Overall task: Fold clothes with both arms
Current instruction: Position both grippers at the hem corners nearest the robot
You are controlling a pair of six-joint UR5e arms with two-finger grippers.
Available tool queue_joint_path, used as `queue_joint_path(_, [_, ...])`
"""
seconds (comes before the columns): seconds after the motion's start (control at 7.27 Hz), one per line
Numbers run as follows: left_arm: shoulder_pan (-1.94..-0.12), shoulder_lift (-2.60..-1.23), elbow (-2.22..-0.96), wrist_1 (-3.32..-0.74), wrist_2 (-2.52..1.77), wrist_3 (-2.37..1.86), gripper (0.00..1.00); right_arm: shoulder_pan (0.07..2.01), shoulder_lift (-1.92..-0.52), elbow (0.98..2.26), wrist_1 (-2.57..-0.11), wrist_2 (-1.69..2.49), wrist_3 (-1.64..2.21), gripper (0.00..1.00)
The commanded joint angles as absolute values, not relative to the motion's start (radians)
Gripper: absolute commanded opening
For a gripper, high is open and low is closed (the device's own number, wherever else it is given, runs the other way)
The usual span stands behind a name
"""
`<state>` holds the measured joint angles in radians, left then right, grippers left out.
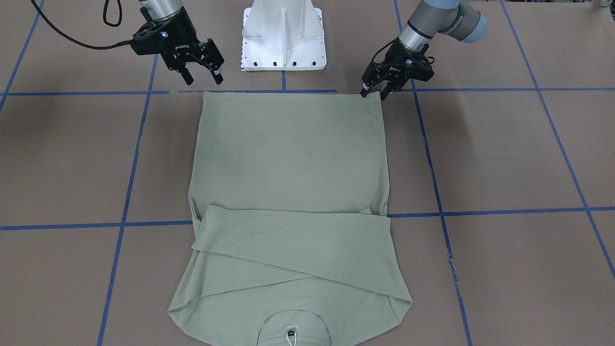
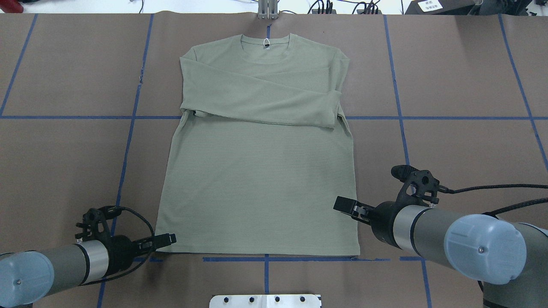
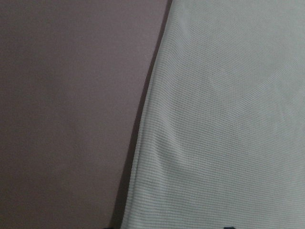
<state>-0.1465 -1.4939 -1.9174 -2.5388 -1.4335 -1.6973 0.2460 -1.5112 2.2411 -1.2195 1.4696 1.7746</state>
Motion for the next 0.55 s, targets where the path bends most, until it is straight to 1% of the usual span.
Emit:
queue_joint_path(0.0, [-0.146, -1.494, -1.914, -2.537, -1.434, -1.7, 0.52, 0.245, -1.513, 2.241, -1.22, 1.47, 1.775, 1.0])
queue_joint_path(0.14, [-0.143, -1.493, -1.916, -2.537, -1.434, -1.7, 0.32, 0.245, -1.511, 2.241, -1.22, 1.47, 1.775, 1.0])
queue_joint_path(0.41, [-0.134, -1.493, -1.916, -2.537, -1.434, -1.7, 0.0, 0.244, -1.514, 2.24, -1.22, 1.47, 1.775, 1.0])
